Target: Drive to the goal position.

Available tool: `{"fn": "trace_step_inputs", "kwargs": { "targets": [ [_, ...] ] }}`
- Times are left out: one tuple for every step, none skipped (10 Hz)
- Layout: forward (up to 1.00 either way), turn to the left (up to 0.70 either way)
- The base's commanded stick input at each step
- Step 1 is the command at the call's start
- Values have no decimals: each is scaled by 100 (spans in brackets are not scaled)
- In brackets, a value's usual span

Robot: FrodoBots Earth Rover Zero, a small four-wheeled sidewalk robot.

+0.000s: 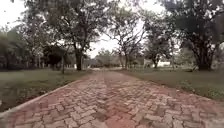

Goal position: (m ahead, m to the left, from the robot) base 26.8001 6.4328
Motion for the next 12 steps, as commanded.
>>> {"fn": "trace_step_inputs", "kwargs": {
  "targets": [
    [70, 0],
    [70, 0],
    [70, 0],
    [70, 0],
    [70, 0],
    [70, 0],
    [70, 0],
    [70, 0],
    [70, 0],
    [70, 0],
    [70, 0],
    [70, 0]
  ]
}}
